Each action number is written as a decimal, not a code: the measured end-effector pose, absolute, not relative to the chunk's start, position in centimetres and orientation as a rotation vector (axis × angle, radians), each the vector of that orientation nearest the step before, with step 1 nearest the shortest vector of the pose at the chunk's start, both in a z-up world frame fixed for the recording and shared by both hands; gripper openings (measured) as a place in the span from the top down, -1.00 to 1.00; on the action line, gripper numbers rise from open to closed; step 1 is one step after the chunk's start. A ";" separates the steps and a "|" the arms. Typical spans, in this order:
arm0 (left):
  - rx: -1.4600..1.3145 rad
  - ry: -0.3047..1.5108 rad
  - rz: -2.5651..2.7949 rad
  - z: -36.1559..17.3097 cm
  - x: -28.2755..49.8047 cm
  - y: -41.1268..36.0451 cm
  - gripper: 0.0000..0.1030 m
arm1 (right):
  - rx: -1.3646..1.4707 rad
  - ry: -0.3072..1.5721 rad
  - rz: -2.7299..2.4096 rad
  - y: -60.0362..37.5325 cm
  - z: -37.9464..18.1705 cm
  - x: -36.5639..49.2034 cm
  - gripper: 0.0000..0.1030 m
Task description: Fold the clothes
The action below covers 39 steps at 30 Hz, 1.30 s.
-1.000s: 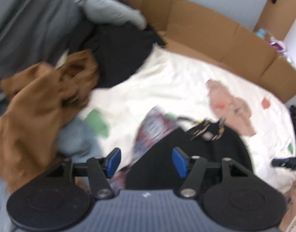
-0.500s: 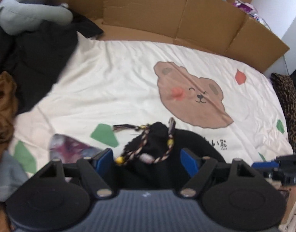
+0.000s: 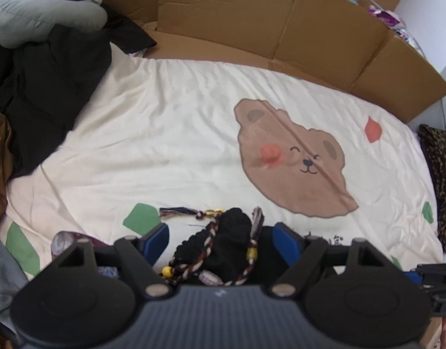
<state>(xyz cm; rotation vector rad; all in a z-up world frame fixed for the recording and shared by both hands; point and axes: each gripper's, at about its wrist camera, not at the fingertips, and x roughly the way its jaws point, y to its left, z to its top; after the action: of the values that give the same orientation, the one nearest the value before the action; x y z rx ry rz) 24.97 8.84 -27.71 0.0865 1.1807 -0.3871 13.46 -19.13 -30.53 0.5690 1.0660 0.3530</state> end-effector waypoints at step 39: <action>-0.072 1.204 -0.581 -24.8 27.0 11.3 0.97 | 0.565 1.114 0.330 -19.4 -32.2 12.6 0.21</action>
<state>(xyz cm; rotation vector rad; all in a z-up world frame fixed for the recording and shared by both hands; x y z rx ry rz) 27.02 11.29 -24.77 -0.0715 1.2040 -0.5811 12.55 -19.42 -32.15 0.5652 1.1137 0.3299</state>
